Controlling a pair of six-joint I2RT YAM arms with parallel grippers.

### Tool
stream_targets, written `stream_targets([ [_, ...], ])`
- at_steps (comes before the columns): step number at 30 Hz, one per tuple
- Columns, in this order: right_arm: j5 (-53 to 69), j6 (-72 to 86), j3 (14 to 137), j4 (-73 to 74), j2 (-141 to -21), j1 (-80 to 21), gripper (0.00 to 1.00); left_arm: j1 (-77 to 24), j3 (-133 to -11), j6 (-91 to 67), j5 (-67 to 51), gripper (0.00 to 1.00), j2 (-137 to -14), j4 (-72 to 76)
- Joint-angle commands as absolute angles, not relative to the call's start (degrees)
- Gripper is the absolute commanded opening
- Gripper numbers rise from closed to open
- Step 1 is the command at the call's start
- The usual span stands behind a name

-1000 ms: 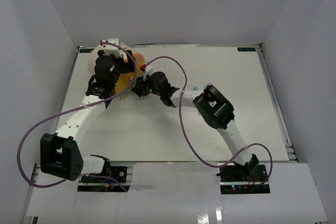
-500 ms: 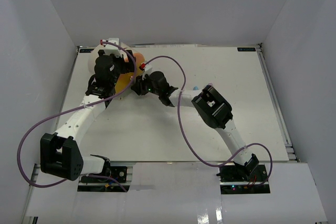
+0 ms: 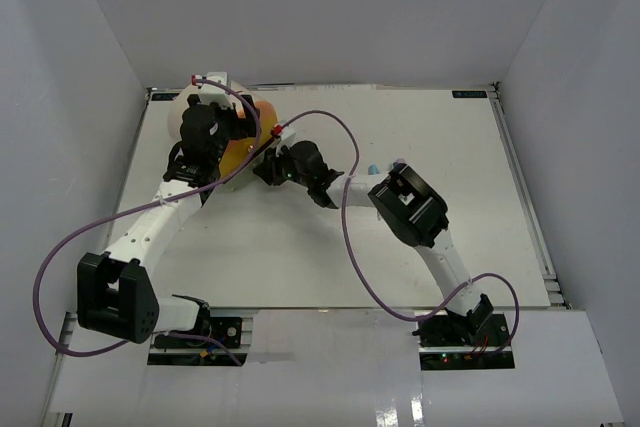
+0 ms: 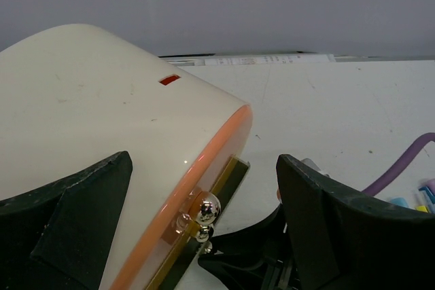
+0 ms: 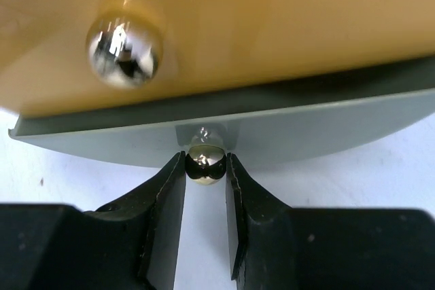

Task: Sort the stationery into containers
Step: Open the drawer in the storage box.

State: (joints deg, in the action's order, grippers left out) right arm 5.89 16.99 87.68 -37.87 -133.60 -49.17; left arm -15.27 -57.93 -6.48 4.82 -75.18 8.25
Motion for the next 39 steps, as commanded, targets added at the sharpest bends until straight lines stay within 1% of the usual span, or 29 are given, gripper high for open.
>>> stream_targets([
  [1,5.0,16.5,81.7,-39.7,-128.2,-49.4,0.08,-15.5,-58.6,-7.8,2.5,0.98,-76.3,5.3],
  [7,5.3,16.5,72.8,-42.4,-121.7,-49.5,0.08,-15.5,-58.4,-8.0,2.4,0.98,-76.3,5.5],
  [17,5.2,15.9,67.3,-42.9,-118.6,-49.5,0.08,-15.5,-58.1,-7.7,2.0,0.98,-76.2,5.9],
  [19,5.4,15.5,66.9,-42.4,-118.0,-49.4,0.1,-15.5,-58.2,-7.6,2.0,0.98,-76.3,5.9],
  [20,5.6,15.0,66.9,-42.1,-117.7,-49.4,0.13,-15.6,-58.1,-7.6,2.0,0.98,-76.3,5.9],
  [21,5.6,14.8,66.8,-41.7,-117.1,-49.4,0.24,-15.5,-58.1,-7.6,2.0,0.98,-76.4,5.8],
  [23,5.6,13.8,66.4,-41.1,-116.2,-49.5,0.36,-15.5,-58.2,-7.6,2.0,0.98,-76.3,5.8],
  [24,5.5,13.4,66.1,-40.7,-115.6,-49.4,0.46,-15.5,-58.2,-7.6,2.0,0.98,-76.2,5.8],
  [26,4.7,12.4,65.4,-38.9,-113.0,-49.4,0.55,-15.5,-58.2,-7.5,1.9,0.98,-76.2,5.7],
  [27,4.1,11.3,65.0,-38.3,-112.0,-49.3,0.63,-15.5,-58.3,-7.4,1.9,0.98,-76.2,5.6],
  [28,3.8,10.9,64.1,-37.6,-109.7,-49.2,0.67,-15.5,-58.4,-7.4,1.8,0.98,-76.1,5.5],
  [29,3.7,9.9,63.7,-35.5,-108.5,-48.9,0.73,-15.5,-58.4,-7.4,1.8,0.98,-76.2,5.5],
  [31,3.4,8.9,63.0,-32.5,-104.5,-48.3,0.75,-15.5,-58.4,-7.2,1.9,0.98,-76.1,5.4],
  [32,2.7,8.4,62.2,-30.9,-103.0,-47.6,0.77,-15.5,-58.4,-7.2,2.0,0.98,-76.0,5.4],
  [33,2.0,7.3,62.0,-26.7,-101.7,-47.2,0.77,-15.6,-58.4,-7.1,2.1,0.98,-76.0,5.4],
  [35,-0.9,6.7,61.3,-21.3,-97.5,-44.7,0.78,-15.5,-58.4,-7.0,2.2,0.98,-75.8,5.4],
  [36,-2.5,6.6,61.3,-14.9,-96.3,-43.5,0.78,-15.5,-58.4,-7.0,2.3,0.98,-75.7,5.4],
  [37,-4.8,6.9,61.3,-11.6,-94.1,-42.1,0.77,-15.5,-58.4,-6.9,2.3,0.98,-75.8,5.4],
  [39,-7.0,7.5,60.3,-6.2,-90.6,-36.9,0.77,-15.6,-58.6,-6.9,2.2,0.98,-75.7,5.1],
])
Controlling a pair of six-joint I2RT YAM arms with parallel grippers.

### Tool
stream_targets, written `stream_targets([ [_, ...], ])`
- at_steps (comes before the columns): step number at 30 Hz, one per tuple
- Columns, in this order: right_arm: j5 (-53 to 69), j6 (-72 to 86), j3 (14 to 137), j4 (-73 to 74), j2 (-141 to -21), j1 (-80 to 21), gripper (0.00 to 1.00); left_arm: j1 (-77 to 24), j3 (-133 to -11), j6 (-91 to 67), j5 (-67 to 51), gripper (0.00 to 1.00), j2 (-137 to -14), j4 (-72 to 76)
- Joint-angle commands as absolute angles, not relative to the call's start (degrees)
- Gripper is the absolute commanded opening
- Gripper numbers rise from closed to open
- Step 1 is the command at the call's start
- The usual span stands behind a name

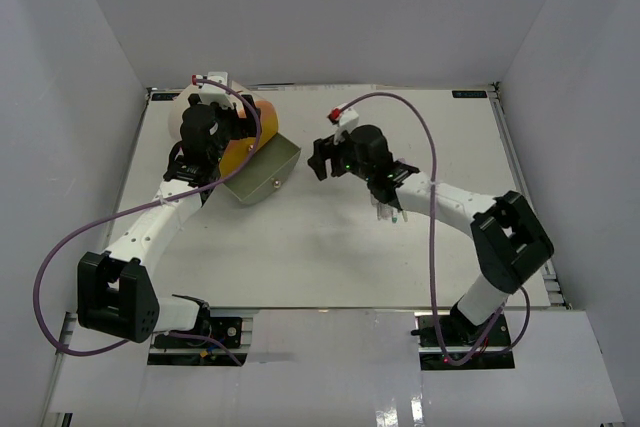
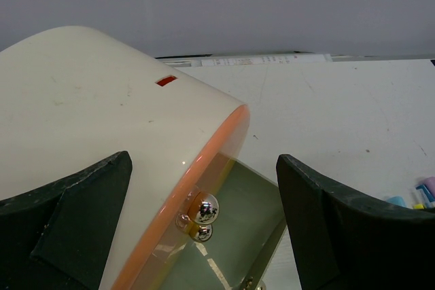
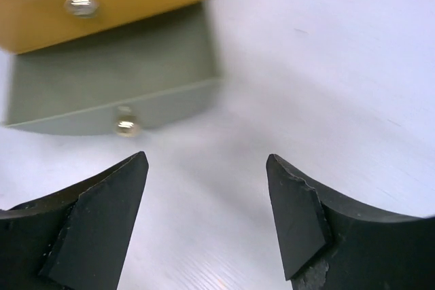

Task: Sort the stationery into containers
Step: Open the drawer in the storage box, then pick up the pen from the center of the board.

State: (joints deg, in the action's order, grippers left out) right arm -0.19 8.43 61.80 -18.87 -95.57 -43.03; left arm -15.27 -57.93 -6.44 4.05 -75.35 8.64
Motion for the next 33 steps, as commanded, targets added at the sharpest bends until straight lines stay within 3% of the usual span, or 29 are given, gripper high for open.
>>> stream_targets([
  [1,-7.9,8.0,59.7,-2.5,-89.5,-32.9,0.77,-15.6,-58.9,-6.9,2.1,0.98,-75.7,4.9],
  [7,-9.3,8.1,58.1,6.4,-86.7,-19.8,0.74,-15.5,-59.1,-6.9,2.0,0.98,-75.8,4.5],
  [13,-7.0,7.9,58.4,9.8,-90.3,-14.4,0.67,-15.5,-59.2,-6.9,1.7,0.98,-75.7,4.4],
  [24,-6.7,6.3,59.7,10.0,-97.5,-12.9,0.51,-15.5,-59.3,-6.0,2.5,0.98,-75.5,4.0],
  [33,-5.1,4.5,62.5,10.5,-101.2,-12.9,0.5,-15.5,-59.9,-5.7,2.6,0.98,-76.4,3.5],
])
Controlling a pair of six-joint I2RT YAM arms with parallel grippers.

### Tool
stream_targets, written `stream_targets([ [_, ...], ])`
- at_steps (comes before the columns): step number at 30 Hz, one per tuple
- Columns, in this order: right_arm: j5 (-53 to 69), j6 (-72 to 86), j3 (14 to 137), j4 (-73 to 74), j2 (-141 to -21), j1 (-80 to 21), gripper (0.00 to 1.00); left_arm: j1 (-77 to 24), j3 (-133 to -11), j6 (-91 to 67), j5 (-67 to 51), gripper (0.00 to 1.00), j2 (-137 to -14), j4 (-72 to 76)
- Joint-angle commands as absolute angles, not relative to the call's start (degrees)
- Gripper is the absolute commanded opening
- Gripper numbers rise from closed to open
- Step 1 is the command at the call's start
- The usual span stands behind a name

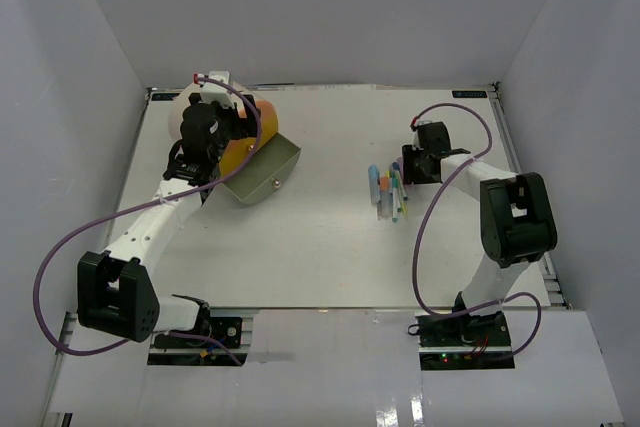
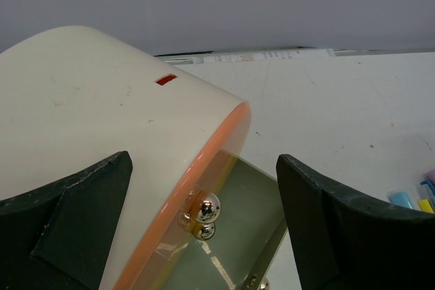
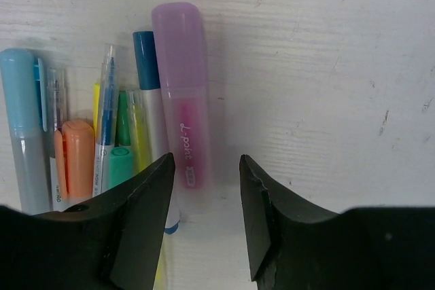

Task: Sort the stationery into containers
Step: Pick up the pen from the center of the board.

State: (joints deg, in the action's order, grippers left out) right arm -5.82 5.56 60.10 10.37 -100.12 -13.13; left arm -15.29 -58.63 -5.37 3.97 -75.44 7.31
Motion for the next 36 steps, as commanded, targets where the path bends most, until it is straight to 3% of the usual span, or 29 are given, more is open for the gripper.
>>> stream_targets([
  [1,-5.1,4.5,62.6,10.5,-101.5,-12.9,0.5,-15.5,-59.8,-5.7,2.5,0.98,-76.6,3.5],
  [11,-4.9,4.3,62.8,10.4,-103.6,-12.1,0.49,-15.5,-59.7,-5.8,2.2,0.98,-76.9,3.5],
  [15,-5.1,4.2,62.6,10.5,-103.3,-10.8,0.43,-15.5,-59.8,-5.9,1.9,0.98,-76.9,3.5],
  [21,-6.7,3.7,64.2,13.2,-100.6,-10.5,0.12,-15.5,-59.6,-6.1,1.8,0.98,-76.6,3.8],
  [29,-0.7,9.8,66.2,13.9,-89.6,-14.8,0.08,-15.5,-59.6,-6.3,1.6,0.98,-76.1,3.8],
  [36,4.1,26.3,72.5,8.3,-91.7,-30.6,0.09,-15.5,-59.4,-6.9,1.8,0.98,-75.3,4.2],
])
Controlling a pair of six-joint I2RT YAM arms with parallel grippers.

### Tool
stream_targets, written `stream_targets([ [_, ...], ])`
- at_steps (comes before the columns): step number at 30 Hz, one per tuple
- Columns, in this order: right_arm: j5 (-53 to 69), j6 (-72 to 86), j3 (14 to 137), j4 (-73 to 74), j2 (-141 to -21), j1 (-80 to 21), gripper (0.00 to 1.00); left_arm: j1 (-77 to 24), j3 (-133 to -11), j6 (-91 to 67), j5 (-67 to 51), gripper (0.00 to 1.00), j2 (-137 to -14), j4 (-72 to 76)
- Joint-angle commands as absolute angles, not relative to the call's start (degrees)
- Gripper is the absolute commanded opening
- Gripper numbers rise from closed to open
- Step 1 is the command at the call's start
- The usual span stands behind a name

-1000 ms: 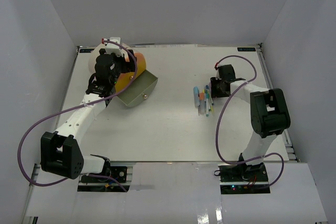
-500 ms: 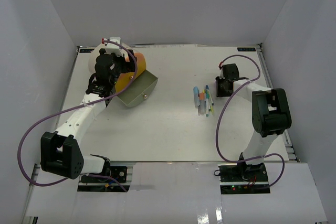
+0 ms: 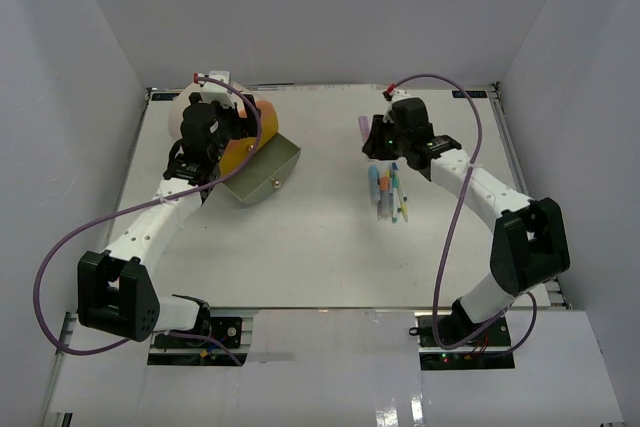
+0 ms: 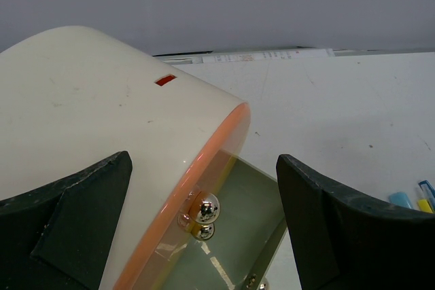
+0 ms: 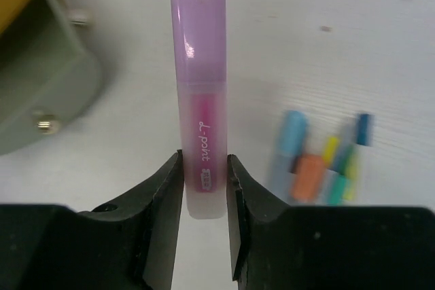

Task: Sort the stationery into containers
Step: Pick up the pen from the center of the board, then place the pen in the drawer.

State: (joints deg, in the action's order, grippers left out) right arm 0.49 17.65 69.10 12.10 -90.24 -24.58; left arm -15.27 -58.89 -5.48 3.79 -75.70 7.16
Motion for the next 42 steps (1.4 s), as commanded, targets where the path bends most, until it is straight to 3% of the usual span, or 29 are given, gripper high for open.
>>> stream_targets([
  [1,4.1,29.7,73.6,6.1,-92.7,-32.2,0.1,-15.5,-59.3,-6.9,1.8,0.98,-75.2,4.3],
  [6,4.0,38.7,81.8,1.4,-99.9,-40.1,0.13,-15.5,-59.2,-6.8,2.3,0.98,-74.6,4.4],
  [15,4.7,49.7,89.3,-5.5,-110.6,-45.3,0.24,-15.6,-59.0,-6.7,2.5,0.98,-74.0,4.8],
  [23,8.1,51.8,94.3,-6.9,-117.3,-46.4,0.44,-15.5,-58.9,-6.6,2.3,0.98,-74.0,4.9],
  [28,8.7,51.2,94.9,-7.7,-118.3,-46.4,0.66,-15.5,-59.0,-6.7,2.2,0.98,-74.1,4.7],
  [31,9.1,50.3,94.8,-7.6,-118.0,-46.4,0.75,-15.5,-59.1,-6.7,2.1,0.98,-74.1,4.7],
  [42,-6.6,27.3,84.4,2.5,-104.8,-45.4,0.91,-15.5,-59.3,-6.8,1.9,0.98,-74.0,4.2],
])
